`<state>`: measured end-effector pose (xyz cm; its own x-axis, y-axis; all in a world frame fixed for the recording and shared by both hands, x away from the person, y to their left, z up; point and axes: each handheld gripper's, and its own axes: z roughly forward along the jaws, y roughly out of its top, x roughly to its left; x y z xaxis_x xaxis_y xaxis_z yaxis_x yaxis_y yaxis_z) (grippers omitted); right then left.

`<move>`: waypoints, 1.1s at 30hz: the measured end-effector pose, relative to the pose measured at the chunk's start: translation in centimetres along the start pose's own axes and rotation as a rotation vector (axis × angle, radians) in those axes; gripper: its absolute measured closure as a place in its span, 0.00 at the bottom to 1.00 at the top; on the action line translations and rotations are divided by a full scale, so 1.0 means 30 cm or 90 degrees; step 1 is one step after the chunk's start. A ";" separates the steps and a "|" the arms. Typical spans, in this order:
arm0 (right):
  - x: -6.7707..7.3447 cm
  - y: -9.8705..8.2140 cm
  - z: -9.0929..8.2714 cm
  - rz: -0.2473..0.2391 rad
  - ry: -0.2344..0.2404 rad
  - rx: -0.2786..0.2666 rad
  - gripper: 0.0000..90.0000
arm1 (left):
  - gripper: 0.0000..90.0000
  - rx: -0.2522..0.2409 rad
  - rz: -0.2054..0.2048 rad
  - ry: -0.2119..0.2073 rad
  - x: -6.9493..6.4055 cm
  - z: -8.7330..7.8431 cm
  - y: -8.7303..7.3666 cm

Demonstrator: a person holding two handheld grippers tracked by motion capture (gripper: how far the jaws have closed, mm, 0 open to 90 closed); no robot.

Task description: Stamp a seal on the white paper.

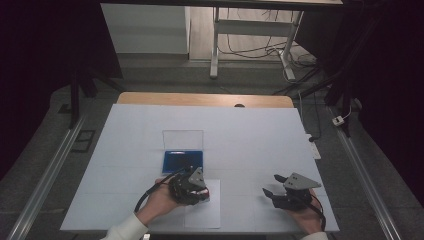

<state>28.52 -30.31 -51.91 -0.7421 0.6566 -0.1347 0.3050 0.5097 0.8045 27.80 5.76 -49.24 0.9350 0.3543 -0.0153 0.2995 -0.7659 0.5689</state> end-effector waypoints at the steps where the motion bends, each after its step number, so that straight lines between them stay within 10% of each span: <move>1: 0.000 0.000 0.000 0.000 0.000 0.000 0.36 | 0.78 0.000 -0.001 0.000 0.000 0.000 0.000; 33: 0.007 0.006 0.003 0.002 0.001 0.000 0.36 | 0.79 0.050 -0.021 -0.016 0.013 0.017 0.024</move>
<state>28.46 -30.03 -51.85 -0.7419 0.6573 -0.1322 0.3068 0.5081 0.8048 28.49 5.08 -49.26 0.9287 0.3669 -0.0536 0.3429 -0.7947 0.5009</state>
